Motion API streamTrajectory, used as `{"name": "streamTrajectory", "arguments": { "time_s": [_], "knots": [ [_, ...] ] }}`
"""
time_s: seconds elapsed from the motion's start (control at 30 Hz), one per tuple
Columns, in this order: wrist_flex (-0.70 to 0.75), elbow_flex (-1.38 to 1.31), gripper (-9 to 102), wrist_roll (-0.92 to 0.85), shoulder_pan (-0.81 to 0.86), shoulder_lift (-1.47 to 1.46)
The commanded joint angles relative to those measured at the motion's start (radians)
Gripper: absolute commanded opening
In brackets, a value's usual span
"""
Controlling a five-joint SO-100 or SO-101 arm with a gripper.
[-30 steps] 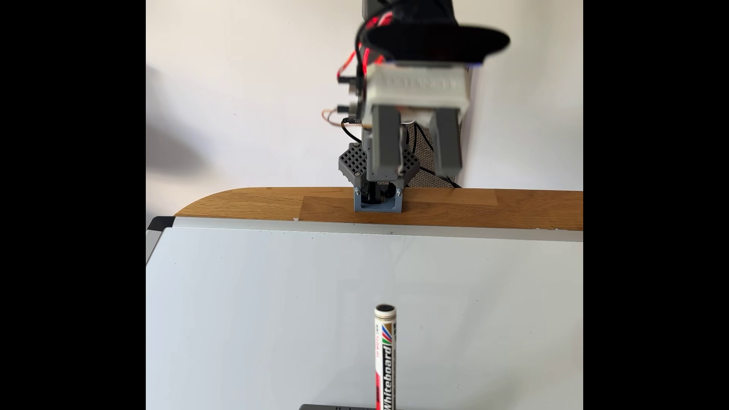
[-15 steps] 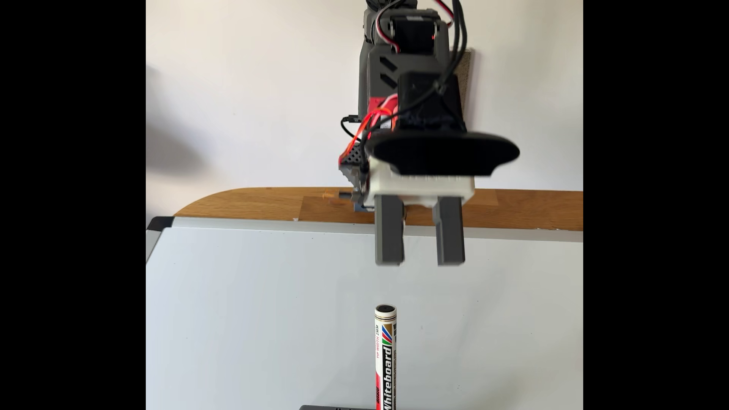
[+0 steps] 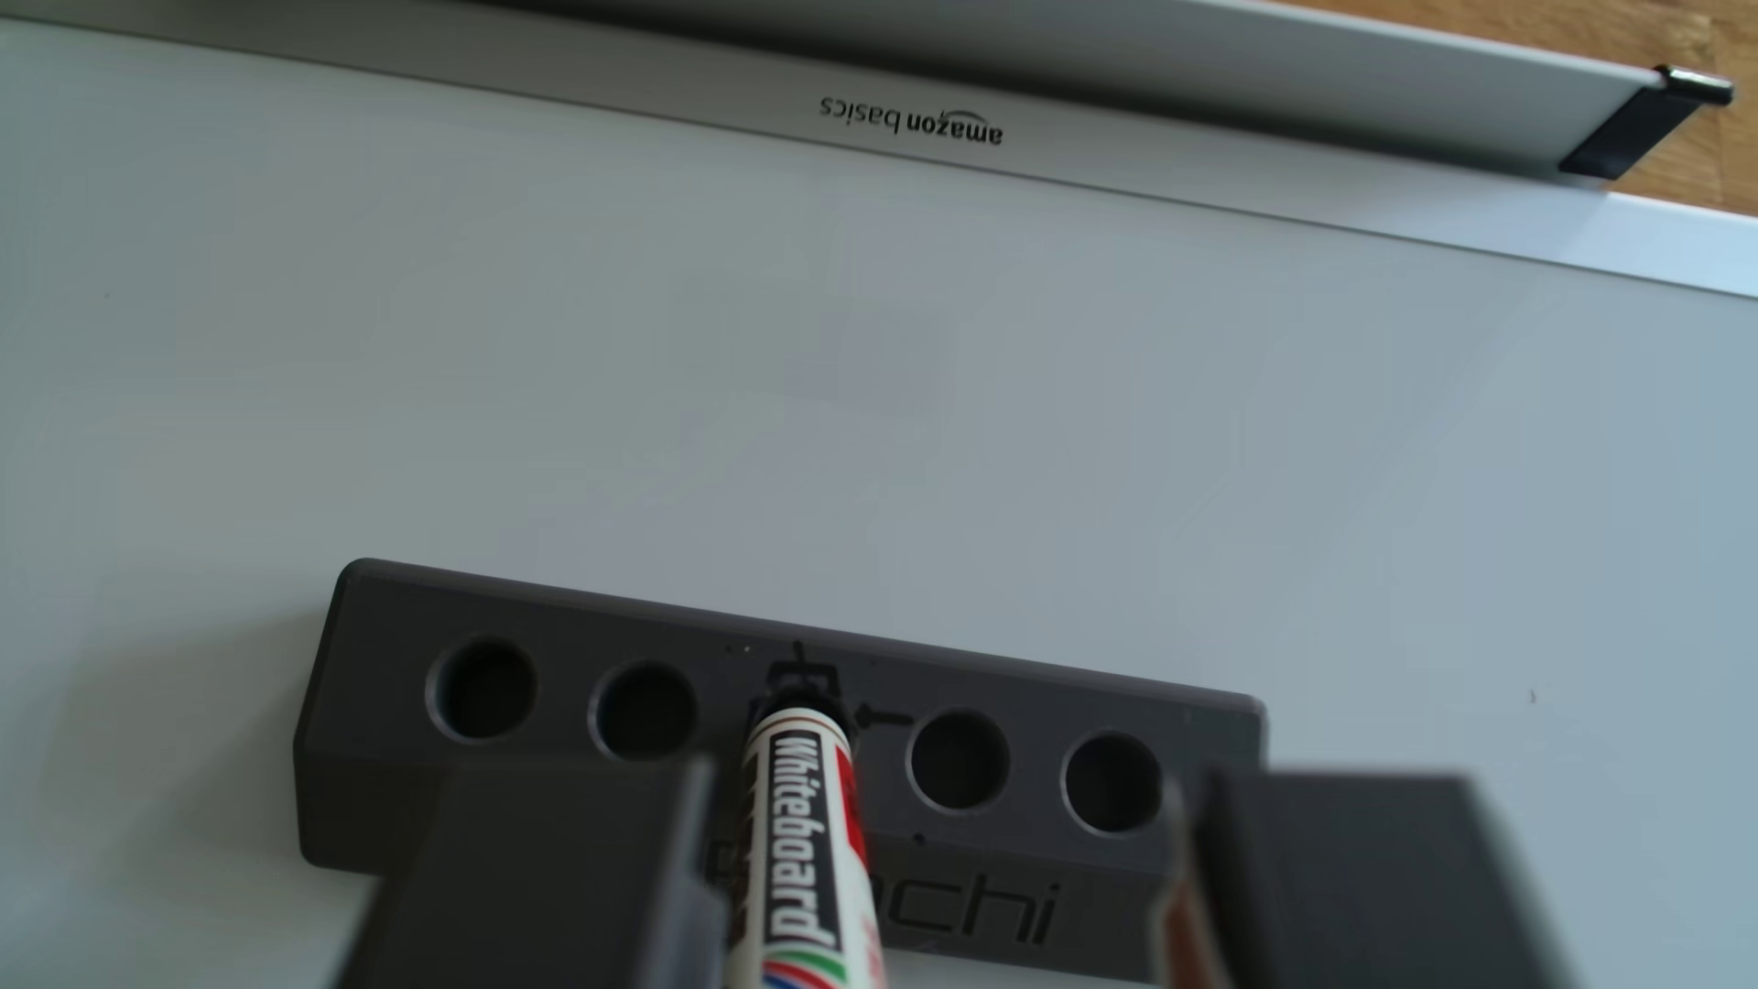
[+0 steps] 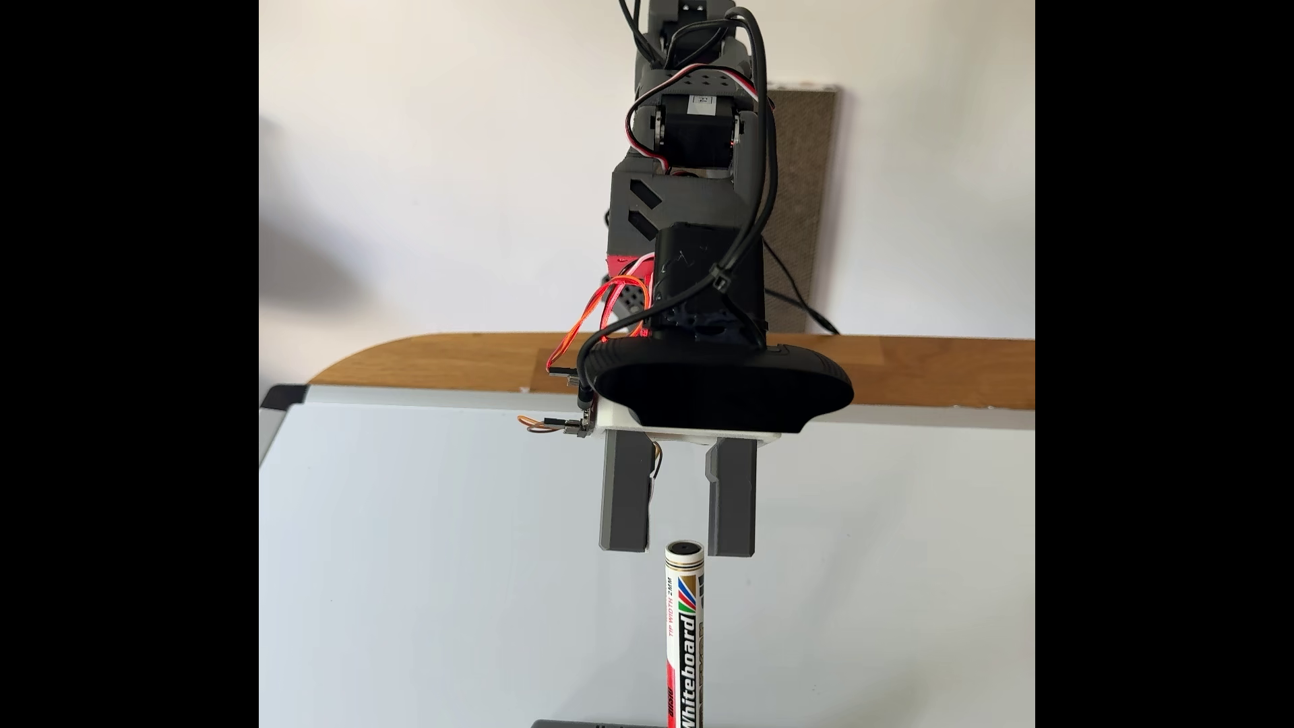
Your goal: Draw a face
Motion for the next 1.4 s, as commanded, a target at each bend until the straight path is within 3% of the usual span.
{"name": "streamTrajectory", "arguments": {
  "time_s": [0.0, 1.03, 1.37],
  "knots": [
    [-0.021, -0.08, 99, -0.006, 0.008, 0.021],
    [0.129, -0.074, 99, -0.011, -0.015, -0.034],
    [0.169, -0.092, 99, -0.092, -0.015, -0.032]
  ]
}}
